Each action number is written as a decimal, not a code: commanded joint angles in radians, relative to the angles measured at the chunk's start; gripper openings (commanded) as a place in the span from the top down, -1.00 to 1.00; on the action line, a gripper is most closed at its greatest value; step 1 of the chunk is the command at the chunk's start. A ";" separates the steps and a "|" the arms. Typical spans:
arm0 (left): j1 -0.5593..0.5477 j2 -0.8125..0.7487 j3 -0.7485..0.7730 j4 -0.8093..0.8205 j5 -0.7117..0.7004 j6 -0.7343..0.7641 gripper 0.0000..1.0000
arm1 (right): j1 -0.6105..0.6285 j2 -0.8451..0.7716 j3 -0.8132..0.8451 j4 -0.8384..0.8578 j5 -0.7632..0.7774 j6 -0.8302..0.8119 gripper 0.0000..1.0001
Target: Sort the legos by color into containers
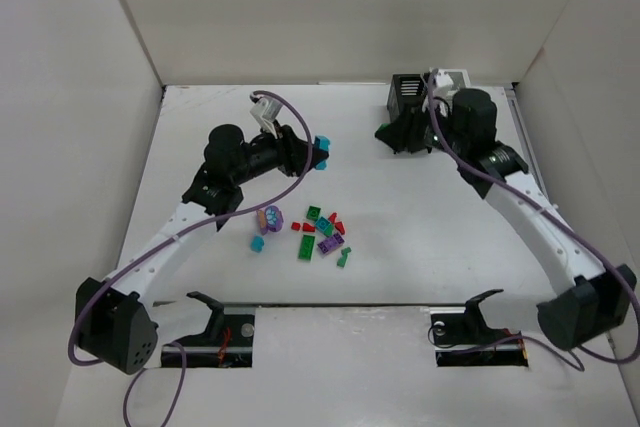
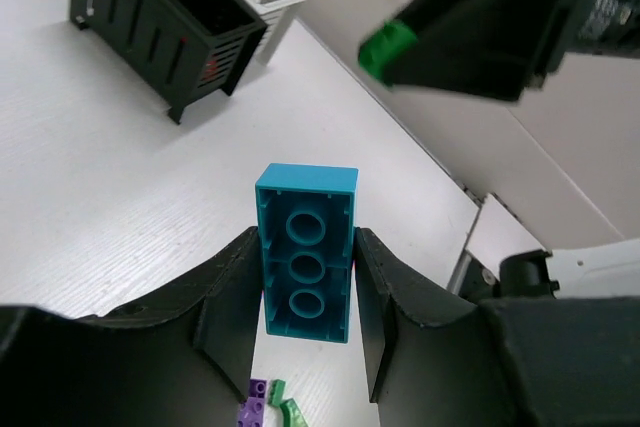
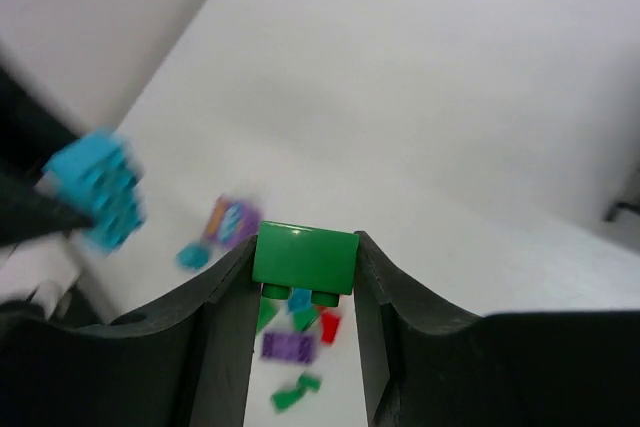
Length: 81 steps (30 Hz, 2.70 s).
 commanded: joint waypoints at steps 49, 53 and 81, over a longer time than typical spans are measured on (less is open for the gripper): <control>-0.035 0.168 0.170 -0.150 -0.094 0.208 1.00 | -0.161 0.843 0.884 -0.200 0.610 0.010 -0.37; -0.035 0.091 0.114 -0.140 0.006 0.321 1.00 | -0.152 0.578 0.578 -0.094 0.254 -0.017 -0.42; -0.207 -0.090 0.104 -0.359 -0.229 0.476 1.00 | 0.190 0.111 0.112 0.029 -0.047 0.342 -0.40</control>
